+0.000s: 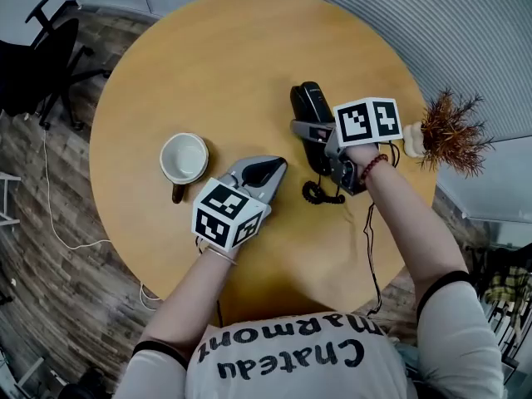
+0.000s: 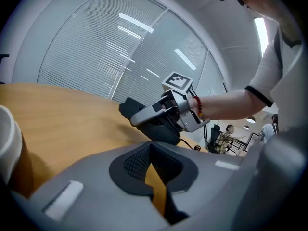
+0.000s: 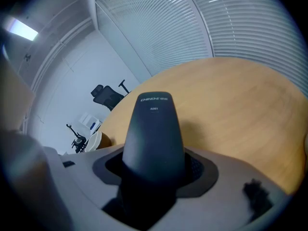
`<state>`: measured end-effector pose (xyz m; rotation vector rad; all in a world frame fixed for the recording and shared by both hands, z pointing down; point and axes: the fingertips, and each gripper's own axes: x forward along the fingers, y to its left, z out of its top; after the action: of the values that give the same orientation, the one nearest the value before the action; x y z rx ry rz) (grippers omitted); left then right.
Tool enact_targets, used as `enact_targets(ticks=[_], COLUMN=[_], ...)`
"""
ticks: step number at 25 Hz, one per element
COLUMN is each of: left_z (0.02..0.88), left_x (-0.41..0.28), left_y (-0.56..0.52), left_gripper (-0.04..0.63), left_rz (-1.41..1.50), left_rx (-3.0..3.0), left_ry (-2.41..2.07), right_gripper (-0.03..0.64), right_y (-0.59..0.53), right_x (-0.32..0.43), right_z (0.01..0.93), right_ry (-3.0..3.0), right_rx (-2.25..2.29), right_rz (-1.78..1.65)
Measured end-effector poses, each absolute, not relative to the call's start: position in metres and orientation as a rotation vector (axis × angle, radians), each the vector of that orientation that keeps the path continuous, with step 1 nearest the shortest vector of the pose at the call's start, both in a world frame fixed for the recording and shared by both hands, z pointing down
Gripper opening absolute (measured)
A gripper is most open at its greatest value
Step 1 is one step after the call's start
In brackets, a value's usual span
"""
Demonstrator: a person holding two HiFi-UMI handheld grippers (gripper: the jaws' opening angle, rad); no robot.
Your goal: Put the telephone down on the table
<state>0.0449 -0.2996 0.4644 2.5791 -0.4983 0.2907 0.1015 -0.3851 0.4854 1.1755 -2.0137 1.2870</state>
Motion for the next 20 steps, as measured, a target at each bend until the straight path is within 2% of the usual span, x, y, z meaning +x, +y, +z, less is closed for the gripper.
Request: enact_targets(ticks=[20], left_z=[0.455], left_x=[0.050], left_y=[-0.290], left_gripper=[-0.009], left_rz=[0.201], left_rx=[2.621], left_ry=[-0.388], right_gripper=[0.295], right_y=[-0.442], right_x=[0.112], right_z=[0.517], right_ry=[-1.839], right_rx=[0.868], right_rz=[0.780])
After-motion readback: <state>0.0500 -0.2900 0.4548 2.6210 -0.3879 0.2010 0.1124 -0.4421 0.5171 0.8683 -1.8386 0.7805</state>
